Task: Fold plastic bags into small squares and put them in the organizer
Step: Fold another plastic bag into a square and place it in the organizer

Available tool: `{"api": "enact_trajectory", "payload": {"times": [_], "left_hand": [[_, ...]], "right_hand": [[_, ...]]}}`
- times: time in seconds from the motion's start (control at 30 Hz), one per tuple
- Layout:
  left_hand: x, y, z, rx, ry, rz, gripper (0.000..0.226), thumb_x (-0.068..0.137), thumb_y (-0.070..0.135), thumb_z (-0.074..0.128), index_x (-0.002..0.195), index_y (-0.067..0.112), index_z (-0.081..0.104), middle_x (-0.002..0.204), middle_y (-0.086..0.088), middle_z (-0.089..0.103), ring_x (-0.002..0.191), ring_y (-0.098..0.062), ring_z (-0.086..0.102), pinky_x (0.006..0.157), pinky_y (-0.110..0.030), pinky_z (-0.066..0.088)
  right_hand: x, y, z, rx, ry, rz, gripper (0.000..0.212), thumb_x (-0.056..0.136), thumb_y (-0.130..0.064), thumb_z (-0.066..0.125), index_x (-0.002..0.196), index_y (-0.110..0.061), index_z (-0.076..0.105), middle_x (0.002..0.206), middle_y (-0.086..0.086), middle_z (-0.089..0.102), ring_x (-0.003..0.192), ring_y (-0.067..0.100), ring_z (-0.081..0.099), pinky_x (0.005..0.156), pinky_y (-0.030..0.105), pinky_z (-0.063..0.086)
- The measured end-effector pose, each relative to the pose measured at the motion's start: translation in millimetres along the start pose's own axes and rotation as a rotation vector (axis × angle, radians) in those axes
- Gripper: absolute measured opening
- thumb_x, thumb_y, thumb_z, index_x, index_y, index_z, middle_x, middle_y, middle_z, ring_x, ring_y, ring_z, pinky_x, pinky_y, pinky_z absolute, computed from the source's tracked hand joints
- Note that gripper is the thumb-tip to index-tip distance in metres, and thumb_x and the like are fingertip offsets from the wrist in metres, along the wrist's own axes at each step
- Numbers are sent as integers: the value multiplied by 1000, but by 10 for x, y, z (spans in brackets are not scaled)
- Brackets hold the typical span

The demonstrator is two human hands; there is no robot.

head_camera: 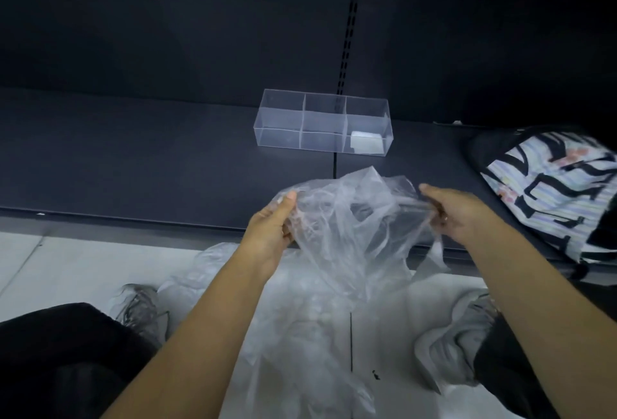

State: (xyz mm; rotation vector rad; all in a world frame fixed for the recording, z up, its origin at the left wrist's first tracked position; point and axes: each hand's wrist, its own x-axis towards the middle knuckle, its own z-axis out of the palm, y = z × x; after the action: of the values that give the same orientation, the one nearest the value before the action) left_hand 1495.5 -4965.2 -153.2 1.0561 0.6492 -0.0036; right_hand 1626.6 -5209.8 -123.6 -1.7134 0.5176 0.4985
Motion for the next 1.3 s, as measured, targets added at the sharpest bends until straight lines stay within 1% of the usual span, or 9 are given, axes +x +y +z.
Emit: {"api": "enact_trajectory", "payload": {"times": [0.1,0.27,0.4,0.5,0.57,0.63,0.8,0.97,1.3], "left_hand": [[-45,19,70,52,23,49,32,88,33,66,94,2,69,97,-11,74,87,-22,71,75,-31,59],[-182,101,279,126,-27,185,49,85,40,65,101,-6,63,90,-11,70,84,-23,66,81,-38,54],[-237,231,313,19,-203,139,65,87,62,40,108,6,64,104,-11,72,99,-20,69,87,-30,56],[-200,235,260,26,-52,161,31,98,38,48,104,11,62,105,-7,71,95,-20,70,77,-27,56],[-196,181,198,318,-17,249,21,90,25,65,110,20,60,113,4,65,102,-13,64,75,-18,52],[-198,105,166,523,-122,257,52,80,26,76,125,28,52,123,15,54,111,-1,52,72,-11,48],[-263,-35,325,518,-275,224,69,68,29,85,127,32,50,109,20,63,99,4,60,70,-11,50],[-257,6,271,289,-34,257,7,79,14,77,82,14,71,78,-2,71,68,-14,62,63,-29,52],[-119,249,-50,150,179,379,12,90,21,65,83,14,73,84,1,74,81,-10,66,86,-26,52]], "right_hand": [[-189,-73,56,-80,235,-508,24,88,-32,67,105,-16,64,105,3,63,96,19,60,74,19,42],[-826,-64,660,-773,-366,-962,70,67,-56,74,130,-36,48,133,-14,45,123,3,43,103,22,33],[-781,146,880,-480,-251,-808,25,82,-16,73,105,-18,64,100,-4,67,93,11,62,83,26,49],[-666,212,770,-84,-220,-574,13,86,-4,66,80,-15,67,77,2,71,71,12,63,68,29,52],[-641,237,693,75,-300,-465,11,89,-6,62,84,-12,70,79,6,72,72,16,65,69,30,53],[-635,248,649,162,-363,-404,15,92,-7,58,92,-10,72,88,10,72,79,20,66,71,31,54],[-654,256,663,388,-465,-200,19,95,-13,54,99,-7,71,97,17,72,84,28,69,76,42,58],[-622,239,575,413,-382,-241,14,92,-14,58,98,-7,68,97,13,70,86,23,66,84,39,54],[-247,308,-95,2,-131,-410,9,84,-3,68,91,-7,71,75,0,71,69,13,63,59,15,51]]}}
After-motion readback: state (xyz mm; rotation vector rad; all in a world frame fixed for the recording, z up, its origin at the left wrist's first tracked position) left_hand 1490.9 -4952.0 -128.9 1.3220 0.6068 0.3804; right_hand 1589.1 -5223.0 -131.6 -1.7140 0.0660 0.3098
